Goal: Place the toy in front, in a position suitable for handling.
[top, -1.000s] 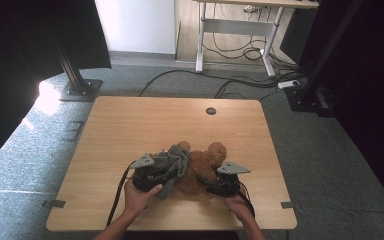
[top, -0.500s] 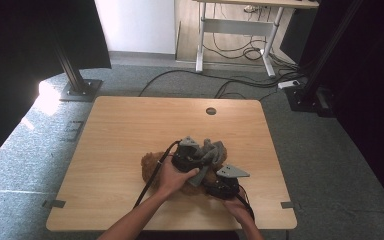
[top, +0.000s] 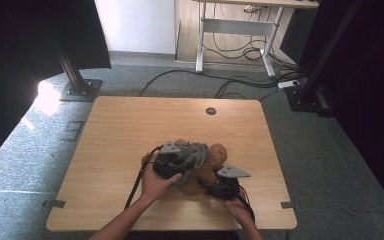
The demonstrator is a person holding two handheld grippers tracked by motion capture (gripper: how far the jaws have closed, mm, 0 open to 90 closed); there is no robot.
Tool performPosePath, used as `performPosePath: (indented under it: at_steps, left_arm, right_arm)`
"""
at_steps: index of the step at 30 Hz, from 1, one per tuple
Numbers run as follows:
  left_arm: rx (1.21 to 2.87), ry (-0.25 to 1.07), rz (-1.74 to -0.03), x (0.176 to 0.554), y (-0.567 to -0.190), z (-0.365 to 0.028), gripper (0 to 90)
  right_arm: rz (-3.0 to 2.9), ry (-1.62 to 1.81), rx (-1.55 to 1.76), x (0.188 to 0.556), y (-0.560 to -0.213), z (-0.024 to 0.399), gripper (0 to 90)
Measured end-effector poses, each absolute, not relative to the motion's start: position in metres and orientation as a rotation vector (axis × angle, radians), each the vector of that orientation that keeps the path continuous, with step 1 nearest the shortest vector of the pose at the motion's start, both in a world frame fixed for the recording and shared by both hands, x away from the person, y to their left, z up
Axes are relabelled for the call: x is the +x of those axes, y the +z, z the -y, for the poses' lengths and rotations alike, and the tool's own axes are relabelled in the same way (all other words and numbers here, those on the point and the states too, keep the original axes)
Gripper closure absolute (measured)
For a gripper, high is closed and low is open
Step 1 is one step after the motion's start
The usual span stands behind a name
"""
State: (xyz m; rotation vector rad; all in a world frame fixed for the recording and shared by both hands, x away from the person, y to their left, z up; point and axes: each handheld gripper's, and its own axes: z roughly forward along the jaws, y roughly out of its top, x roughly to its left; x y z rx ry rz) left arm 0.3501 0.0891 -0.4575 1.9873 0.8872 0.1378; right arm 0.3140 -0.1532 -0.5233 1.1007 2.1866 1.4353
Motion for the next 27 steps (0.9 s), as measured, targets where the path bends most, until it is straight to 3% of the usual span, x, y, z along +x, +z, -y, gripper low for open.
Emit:
performPosePath:
  at_steps: [19,27]
  left_arm:
    - [1.798,0.165,-1.049,0.331,-0.466,-0.207,74.3]
    - [1.771,0.164,-1.136,0.334,-0.479,-0.234,74.3]
  right_arm:
    - [-2.176,1.45,1.102,0.313,-0.525,0.154,47.9]
    - [-2.17,1.454,1.101,0.313,-0.525,0.154,48.0]
